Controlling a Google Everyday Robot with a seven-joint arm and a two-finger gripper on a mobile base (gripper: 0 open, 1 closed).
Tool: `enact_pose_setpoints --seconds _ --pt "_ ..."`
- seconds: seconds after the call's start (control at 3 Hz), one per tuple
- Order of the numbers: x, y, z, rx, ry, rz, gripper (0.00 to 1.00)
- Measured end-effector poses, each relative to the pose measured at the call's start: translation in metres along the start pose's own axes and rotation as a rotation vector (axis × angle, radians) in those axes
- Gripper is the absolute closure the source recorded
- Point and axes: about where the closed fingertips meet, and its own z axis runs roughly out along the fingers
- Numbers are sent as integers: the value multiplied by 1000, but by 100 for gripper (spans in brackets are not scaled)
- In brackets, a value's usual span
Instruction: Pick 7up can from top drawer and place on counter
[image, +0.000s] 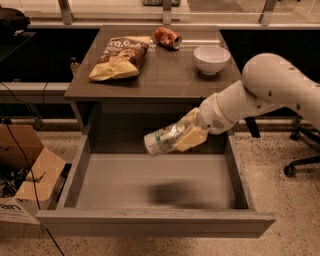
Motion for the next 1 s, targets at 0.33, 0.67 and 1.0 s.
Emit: enact_pose_setpoints --seconds 0.33,0.67,1.0 --pt "-19 -55 -46 120 33 -12 100" --pt "-31 -111 -72 196 78 -13 100" --pt "-43 -179 -88 275 107 20 100"
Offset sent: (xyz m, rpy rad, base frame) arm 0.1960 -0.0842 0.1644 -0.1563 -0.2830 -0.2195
